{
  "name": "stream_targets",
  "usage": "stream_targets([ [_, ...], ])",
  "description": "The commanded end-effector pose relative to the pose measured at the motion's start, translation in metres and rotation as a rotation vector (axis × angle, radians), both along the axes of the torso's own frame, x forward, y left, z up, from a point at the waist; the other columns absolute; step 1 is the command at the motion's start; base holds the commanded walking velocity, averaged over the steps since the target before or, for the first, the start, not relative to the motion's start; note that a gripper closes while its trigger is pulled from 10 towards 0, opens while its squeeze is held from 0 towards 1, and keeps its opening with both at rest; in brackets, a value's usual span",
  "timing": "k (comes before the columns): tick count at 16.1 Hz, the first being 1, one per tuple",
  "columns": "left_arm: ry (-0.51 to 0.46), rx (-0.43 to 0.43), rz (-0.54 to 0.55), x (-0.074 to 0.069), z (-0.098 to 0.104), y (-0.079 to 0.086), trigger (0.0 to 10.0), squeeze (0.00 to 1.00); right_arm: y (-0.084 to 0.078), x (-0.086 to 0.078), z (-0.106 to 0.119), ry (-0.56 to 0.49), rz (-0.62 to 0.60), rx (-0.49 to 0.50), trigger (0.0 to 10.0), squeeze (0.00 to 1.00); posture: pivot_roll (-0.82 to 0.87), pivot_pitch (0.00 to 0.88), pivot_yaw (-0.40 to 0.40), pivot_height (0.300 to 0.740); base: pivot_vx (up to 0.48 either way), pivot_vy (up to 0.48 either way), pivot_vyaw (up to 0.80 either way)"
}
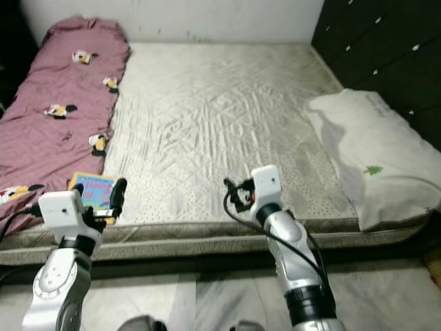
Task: Clean up the room
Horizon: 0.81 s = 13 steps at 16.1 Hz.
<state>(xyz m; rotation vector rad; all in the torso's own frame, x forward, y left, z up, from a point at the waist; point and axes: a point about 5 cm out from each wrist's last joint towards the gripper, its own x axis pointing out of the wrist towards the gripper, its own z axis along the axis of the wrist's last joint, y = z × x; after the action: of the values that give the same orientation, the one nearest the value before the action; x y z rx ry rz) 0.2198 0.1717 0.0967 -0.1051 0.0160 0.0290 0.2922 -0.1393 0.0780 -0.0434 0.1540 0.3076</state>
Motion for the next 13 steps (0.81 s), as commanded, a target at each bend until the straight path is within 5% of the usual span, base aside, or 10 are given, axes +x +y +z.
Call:
stream_targets([
  [1,-0.005,-0.001,0.005,-0.002,0.002,0.001,10.0,0.00,-0.005,0.008,0.008,-0.044,-0.079,-0.025,10.0,0.00,0.01,0.045,0.000,0.740,0.345,0.000,0.00],
  [2,-0.002,-0.003,0.002,-0.002,0.002,-0.001,10.0,0.00,-0.011,0.011,0.011,-0.040,-0.122,0.037,10.0,0.00,0.02,0.057,0.007,0.740,0.349,0.000,0.00],
  [6,-0.002,-0.005,-0.018,0.000,0.003,-0.001,10.0,0.00,-0.026,0.009,0.009,-0.060,-0.172,-0.027,10.0,0.00,0.01,0.053,-0.009,0.740,0.348,0.000,0.00],
  [9,-0.033,0.010,-0.023,0.008,0.010,-0.001,10.0,0.00,-0.030,0.011,0.008,-0.062,-0.222,-0.087,10.0,0.00,0.02,0.051,-0.023,0.740,0.316,0.000,0.00],
  [13,-0.007,0.019,0.035,0.007,0.007,0.003,10.0,0.00,-0.029,0.012,0.009,-0.073,-0.228,-0.047,10.0,0.00,0.02,0.049,-0.024,0.740,0.155,0.000,0.00],
])
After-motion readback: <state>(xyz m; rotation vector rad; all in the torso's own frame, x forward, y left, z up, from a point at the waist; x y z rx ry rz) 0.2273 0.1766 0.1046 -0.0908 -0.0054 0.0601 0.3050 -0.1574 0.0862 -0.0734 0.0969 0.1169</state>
